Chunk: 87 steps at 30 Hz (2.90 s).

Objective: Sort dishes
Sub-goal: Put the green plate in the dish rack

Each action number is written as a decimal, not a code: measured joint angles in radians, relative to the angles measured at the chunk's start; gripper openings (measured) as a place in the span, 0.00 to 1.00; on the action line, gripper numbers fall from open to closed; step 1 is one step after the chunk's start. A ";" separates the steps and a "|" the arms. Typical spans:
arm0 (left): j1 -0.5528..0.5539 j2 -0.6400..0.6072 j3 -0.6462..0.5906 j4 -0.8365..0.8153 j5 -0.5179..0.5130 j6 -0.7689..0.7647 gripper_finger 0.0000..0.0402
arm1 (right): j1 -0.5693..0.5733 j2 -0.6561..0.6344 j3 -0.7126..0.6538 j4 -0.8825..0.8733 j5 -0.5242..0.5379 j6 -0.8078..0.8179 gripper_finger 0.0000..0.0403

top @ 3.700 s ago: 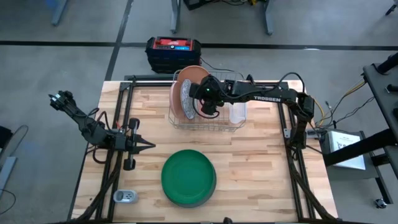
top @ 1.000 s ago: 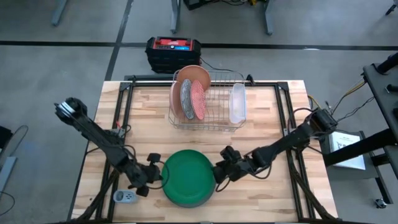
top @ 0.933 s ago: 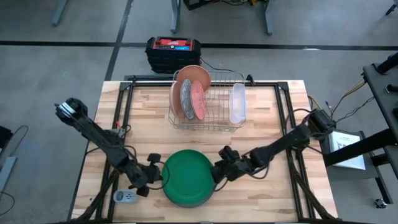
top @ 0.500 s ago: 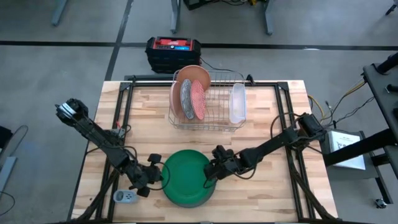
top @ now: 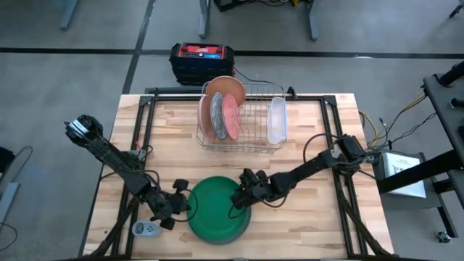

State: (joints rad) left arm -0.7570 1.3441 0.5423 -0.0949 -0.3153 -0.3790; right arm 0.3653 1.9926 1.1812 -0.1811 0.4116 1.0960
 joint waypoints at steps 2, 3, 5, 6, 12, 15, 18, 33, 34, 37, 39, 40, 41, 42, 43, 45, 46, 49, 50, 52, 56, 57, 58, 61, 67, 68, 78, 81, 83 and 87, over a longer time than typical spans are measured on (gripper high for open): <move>0.000 0.000 0.000 0.002 0.000 0.000 0.00 | -0.003 0.000 0.000 -0.004 0.006 -0.008 0.26; 0.000 0.000 0.000 0.003 0.000 0.000 0.00 | -0.005 -0.002 -0.001 -0.006 0.006 -0.014 0.22; 0.000 0.000 0.000 0.006 0.000 0.000 0.00 | -0.009 -0.006 -0.002 -0.010 0.006 -0.021 0.14; 0.000 -0.001 0.000 0.007 0.000 0.000 0.00 | -0.011 -0.006 -0.001 -0.011 0.005 -0.026 0.09; 0.000 -0.017 0.000 0.006 0.000 0.004 0.00 | -0.013 -0.022 0.004 -0.032 0.026 -0.052 0.02; 0.000 -0.039 0.000 0.005 0.001 0.004 0.00 | -0.014 -0.036 0.005 -0.033 0.031 -0.080 0.01; -0.001 -0.075 0.003 0.005 0.009 0.020 0.00 | -0.014 -0.054 0.010 -0.034 0.035 -0.121 0.01; -0.004 -0.304 0.072 0.005 0.012 0.318 0.00 | -0.015 -0.265 0.017 -0.033 0.075 -0.482 0.00; -0.006 -0.319 0.078 0.005 0.012 0.340 0.00 | -0.013 -0.288 0.020 -0.033 0.082 -0.526 0.00; -0.008 -0.363 0.093 0.001 0.012 0.394 0.00 | -0.012 -0.373 0.021 -0.032 0.092 -0.643 0.00; -0.009 -0.392 0.101 -0.021 0.012 0.419 0.00 | -0.012 -0.436 0.020 -0.032 0.114 -0.717 0.00; -0.009 -0.406 0.105 -0.034 0.012 0.427 0.00 | -0.014 -0.468 0.020 -0.032 0.132 -0.763 0.00; -0.009 -0.419 0.108 -0.044 0.012 0.436 0.00 | -0.014 -0.503 0.020 -0.032 0.154 -0.822 0.00; -0.009 -0.432 0.112 -0.054 0.012 0.445 0.00 | -0.015 -0.534 0.020 -0.030 0.184 -0.891 0.00; -0.009 -0.443 0.115 -0.064 0.012 0.451 0.00 | -0.017 -0.568 0.020 -0.027 0.214 -0.972 0.00; -0.009 -0.465 0.119 -0.082 0.012 0.462 0.00 | -0.021 -0.632 0.020 -0.022 0.251 -1.158 0.00; -0.009 -0.477 0.119 -0.088 0.012 0.468 0.00 | -0.024 -0.662 0.020 -0.022 0.254 -1.265 0.00; -0.009 -0.510 0.119 -0.090 0.012 0.484 0.00 | -0.041 -0.740 0.020 -0.020 0.249 -1.561 0.00; -0.009 -0.518 0.118 -0.091 0.012 0.486 0.00 | -0.047 -0.760 0.020 -0.016 0.242 -1.638 0.00; -0.009 -0.530 0.118 -0.091 0.012 0.486 0.00 | -0.070 -0.792 0.020 -0.005 0.219 -1.789 0.00; -0.009 -0.548 0.118 -0.082 0.012 0.478 0.00 | -0.151 -0.845 0.020 0.008 0.079 -2.025 0.00; -0.009 -0.551 0.118 -0.082 0.012 0.474 0.00 | -0.179 -0.855 0.020 0.009 0.027 -2.069 0.00; -0.009 -0.553 0.118 -0.082 0.011 0.468 0.00 | -0.211 -0.864 0.020 0.012 -0.026 -2.102 0.00; -0.009 -0.554 0.118 -0.080 0.011 0.463 0.00 | -0.322 -0.882 0.020 0.013 -0.196 -2.202 0.00; -0.009 -0.547 0.118 -0.077 -0.028 0.463 0.00 | -0.551 -0.881 0.020 0.008 -0.515 -2.520 0.00; -0.009 -0.545 0.118 -0.077 -0.048 0.460 0.00 | -0.584 -0.876 0.021 0.008 -0.548 -2.538 0.00; -0.009 -0.538 0.118 -0.058 -0.157 0.433 0.00 | -0.844 -0.788 0.027 -0.003 -0.865 -2.717 0.00; -0.009 -0.538 0.118 -0.037 -0.162 0.433 0.00 | -0.884 -0.754 0.035 -0.001 -0.954 -2.783 0.00; -0.009 -0.538 0.118 -0.016 -0.175 0.433 0.00 | -0.899 -0.729 0.042 -0.001 -0.984 -2.818 0.00; -0.009 -0.538 0.118 0.019 -0.197 0.433 0.00 | -0.902 -0.689 0.057 0.000 -0.998 -2.942 0.00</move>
State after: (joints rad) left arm -0.7660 0.8059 0.6601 -0.0759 -0.5123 0.0538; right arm -0.5371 1.3037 1.2379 -0.1816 -0.5864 -1.8462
